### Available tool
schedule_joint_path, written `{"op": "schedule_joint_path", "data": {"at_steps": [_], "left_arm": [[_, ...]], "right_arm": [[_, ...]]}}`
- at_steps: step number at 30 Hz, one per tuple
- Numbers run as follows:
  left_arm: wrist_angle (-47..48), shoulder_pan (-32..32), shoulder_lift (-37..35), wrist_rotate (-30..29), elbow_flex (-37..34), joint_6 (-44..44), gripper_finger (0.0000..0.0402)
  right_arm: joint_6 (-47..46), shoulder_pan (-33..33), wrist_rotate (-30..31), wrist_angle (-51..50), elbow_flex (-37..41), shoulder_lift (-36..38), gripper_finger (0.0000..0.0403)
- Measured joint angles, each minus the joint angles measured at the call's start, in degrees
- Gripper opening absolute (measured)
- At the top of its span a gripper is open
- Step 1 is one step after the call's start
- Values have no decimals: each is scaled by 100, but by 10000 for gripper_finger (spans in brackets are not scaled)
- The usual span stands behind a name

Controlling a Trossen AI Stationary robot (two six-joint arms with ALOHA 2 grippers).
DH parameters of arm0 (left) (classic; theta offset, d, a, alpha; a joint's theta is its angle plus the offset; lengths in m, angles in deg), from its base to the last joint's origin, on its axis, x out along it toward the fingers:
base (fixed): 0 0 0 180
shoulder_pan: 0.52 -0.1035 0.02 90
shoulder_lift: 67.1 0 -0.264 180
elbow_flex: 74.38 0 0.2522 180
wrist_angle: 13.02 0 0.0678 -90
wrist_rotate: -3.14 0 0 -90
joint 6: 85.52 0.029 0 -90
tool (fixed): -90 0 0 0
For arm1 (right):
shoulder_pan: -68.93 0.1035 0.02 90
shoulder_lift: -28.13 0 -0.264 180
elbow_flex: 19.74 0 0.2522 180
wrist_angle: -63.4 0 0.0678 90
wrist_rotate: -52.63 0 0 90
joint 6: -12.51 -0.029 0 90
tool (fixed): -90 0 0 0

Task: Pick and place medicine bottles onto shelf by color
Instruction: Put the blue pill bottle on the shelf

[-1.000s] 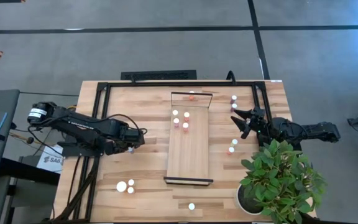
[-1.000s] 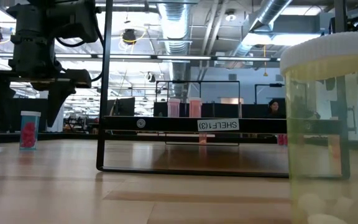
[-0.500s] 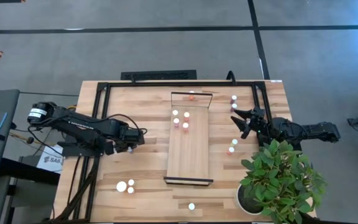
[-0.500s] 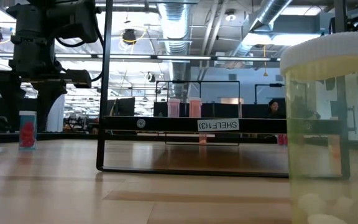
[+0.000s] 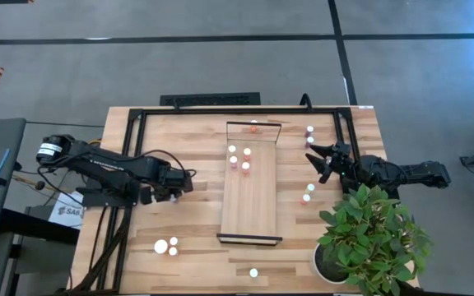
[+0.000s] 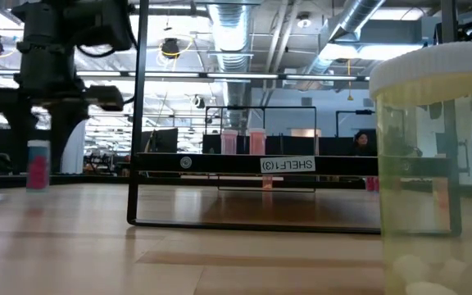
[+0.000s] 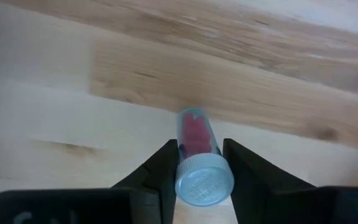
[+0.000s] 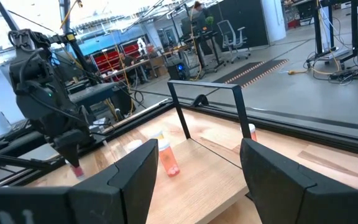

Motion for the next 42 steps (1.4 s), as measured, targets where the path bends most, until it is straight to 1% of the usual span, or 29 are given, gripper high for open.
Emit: {"op": "schedule_joint_path", "data": {"at_steps": [4,7,11,15,20,25,28,36,42], "left_arm": [[9,0,1,-215,228,205,99],[45,0,144,-382,472,336,99],[165,-81,650,-482,1000,797,98],[602,-233,1347,-469,1859,1743,98],[1412,-381,2140,-589,3109,2898,98],[1649,-442,2740,-822,4076,3605,98],[1760,-442,3041,-870,4512,3877,98],[1940,-443,3704,-886,5426,4456,98],[1904,-550,3937,-886,5728,4681,98]], "right_arm": [[1,1,0,0,0,0,251],[1,2,0,2,0,0,251],[1,2,0,1,0,2,251],[1,0,0,-2,0,0,251],[1,1,-1,-2,1,1,251],[-1,2,0,-2,0,2,251],[1,1,-1,-2,1,1,251],[-1,2,-1,-1,1,1,251],[0,0,-1,-1,0,0,251]]}}
